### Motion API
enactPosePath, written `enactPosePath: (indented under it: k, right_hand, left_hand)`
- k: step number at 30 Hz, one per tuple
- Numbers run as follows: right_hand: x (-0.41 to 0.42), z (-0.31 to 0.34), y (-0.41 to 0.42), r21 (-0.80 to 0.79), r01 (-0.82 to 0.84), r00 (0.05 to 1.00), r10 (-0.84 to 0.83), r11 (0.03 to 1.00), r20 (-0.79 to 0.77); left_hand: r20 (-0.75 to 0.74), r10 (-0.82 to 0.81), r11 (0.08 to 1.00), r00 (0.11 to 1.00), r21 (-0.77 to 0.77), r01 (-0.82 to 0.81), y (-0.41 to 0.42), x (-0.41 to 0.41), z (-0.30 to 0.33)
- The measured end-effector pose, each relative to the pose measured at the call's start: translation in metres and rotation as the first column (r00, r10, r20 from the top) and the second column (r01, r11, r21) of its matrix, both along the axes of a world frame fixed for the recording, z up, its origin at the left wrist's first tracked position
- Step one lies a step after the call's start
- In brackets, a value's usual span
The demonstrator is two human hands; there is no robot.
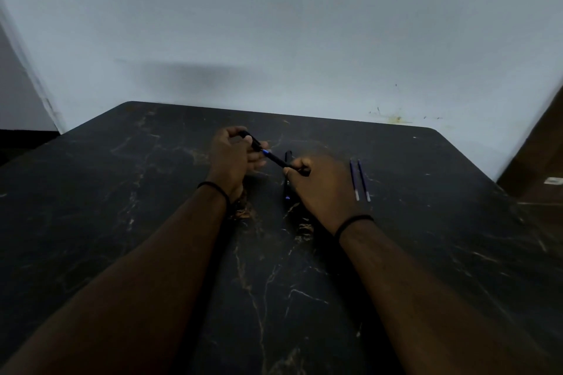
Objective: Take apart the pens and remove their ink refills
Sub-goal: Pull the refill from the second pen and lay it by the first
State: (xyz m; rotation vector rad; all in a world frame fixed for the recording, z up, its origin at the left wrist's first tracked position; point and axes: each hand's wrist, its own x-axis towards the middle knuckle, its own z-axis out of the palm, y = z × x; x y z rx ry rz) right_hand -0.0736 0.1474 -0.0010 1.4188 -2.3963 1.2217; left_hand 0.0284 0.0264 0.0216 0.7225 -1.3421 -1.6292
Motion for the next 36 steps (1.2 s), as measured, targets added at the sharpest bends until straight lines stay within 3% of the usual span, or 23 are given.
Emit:
enactPosePath:
  k: [15,20,36]
  right_hand:
    - [-0.001,-0.001,0.001,-0.055,0.011,1.000,-0.012,0.998,-0.019]
    - [-0.002,-0.001,-0.001,-0.141,0.038,0.999,-0.032,0.989,0.041]
    - [0.003,-0.004,-0.002,-0.209,0.008,0.987,0.026,0.978,0.159]
  left_hand:
    - [0.151,-0.154,0.976,0.976,-0.128,0.174,0.003,-0.001,-0.004]
    - [0.139,-0.169,0.973,0.976,-0.133,0.188,0.004,0.002,-0.002]
    - [-0.025,-0.389,0.921,0.921,-0.044,0.388,-0.010,0.007,-0.005]
